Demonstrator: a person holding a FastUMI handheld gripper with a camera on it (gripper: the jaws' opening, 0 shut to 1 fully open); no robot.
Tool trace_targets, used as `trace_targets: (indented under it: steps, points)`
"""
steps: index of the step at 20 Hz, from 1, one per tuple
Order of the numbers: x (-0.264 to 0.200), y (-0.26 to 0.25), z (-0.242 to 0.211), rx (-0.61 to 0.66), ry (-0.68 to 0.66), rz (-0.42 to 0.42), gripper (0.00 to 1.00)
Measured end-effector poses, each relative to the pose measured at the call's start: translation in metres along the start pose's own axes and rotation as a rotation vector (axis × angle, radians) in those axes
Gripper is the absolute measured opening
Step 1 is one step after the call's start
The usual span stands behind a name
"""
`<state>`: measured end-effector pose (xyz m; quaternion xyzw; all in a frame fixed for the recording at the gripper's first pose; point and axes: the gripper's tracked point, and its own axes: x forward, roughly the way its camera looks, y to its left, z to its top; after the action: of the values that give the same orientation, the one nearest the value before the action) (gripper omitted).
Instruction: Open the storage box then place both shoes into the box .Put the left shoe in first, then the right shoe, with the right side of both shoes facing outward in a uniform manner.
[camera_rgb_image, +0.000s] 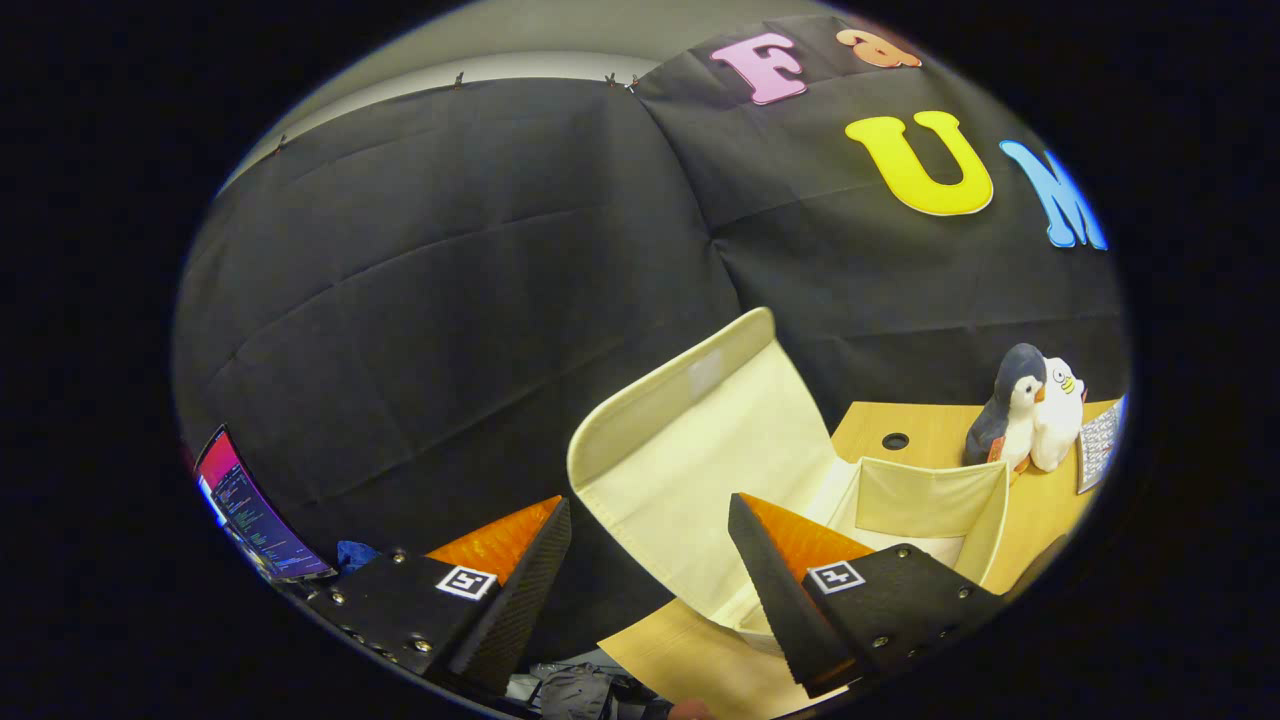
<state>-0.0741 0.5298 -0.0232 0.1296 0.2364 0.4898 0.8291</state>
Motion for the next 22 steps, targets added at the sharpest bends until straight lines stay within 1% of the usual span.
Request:
trace_targets:
  steps: [2, 5, 8, 11, 16, 22]
  points:
    - [-0.009, -0.007, 0.004, 0.015, -0.009, -0.03, 0.98]
    - [-0.024, -0.042, 0.011, 0.018, -0.029, -0.103, 0.97]
    - [-0.046, -0.086, 0.016, -0.034, -0.04, -0.221, 0.98]
    - [-0.079, -0.132, 0.014, -0.094, -0.037, -0.343, 0.97]
    - [-0.132, -0.201, 0.003, -0.118, -0.014, -0.494, 0.98]
    - [-0.193, -0.274, -0.036, -0.12, 0.057, -0.647, 0.98]
